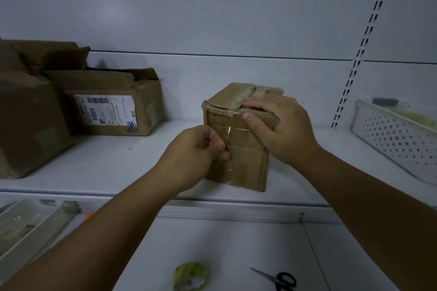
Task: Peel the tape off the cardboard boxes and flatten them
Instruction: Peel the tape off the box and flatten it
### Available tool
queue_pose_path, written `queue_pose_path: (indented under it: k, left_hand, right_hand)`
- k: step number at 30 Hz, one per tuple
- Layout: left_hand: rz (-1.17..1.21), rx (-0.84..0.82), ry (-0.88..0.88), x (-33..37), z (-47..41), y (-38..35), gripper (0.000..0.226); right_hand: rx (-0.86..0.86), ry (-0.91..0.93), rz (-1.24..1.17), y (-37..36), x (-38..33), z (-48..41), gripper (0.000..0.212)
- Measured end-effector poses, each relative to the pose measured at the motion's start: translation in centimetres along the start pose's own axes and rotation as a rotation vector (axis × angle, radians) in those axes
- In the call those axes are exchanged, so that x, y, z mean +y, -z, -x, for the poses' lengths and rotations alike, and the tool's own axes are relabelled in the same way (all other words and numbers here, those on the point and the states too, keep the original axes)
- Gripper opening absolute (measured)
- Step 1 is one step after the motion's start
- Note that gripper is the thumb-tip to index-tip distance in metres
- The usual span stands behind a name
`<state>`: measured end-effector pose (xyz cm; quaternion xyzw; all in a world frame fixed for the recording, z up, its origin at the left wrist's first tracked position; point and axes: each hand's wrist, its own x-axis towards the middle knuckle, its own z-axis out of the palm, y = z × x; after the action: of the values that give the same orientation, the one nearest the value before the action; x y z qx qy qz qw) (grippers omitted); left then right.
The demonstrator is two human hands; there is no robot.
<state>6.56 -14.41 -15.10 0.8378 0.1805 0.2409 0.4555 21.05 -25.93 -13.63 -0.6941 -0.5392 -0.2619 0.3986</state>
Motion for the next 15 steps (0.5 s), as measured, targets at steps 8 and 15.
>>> queue_pose_path:
  k: [8, 15]
  left_hand:
    - [0.208, -0.244, 0.089, 0.1, -0.2, 0.8, 0.02]
    - [0.353, -0.156, 0.075, 1.0, 0.9, 1.9, 0.012]
  right_hand:
    - [-0.052, 0.003, 0.052, 0.0, 0.1, -0.1, 0.046]
    - [-0.046, -0.003, 0.033, -0.1, 0.1, 0.1, 0.05]
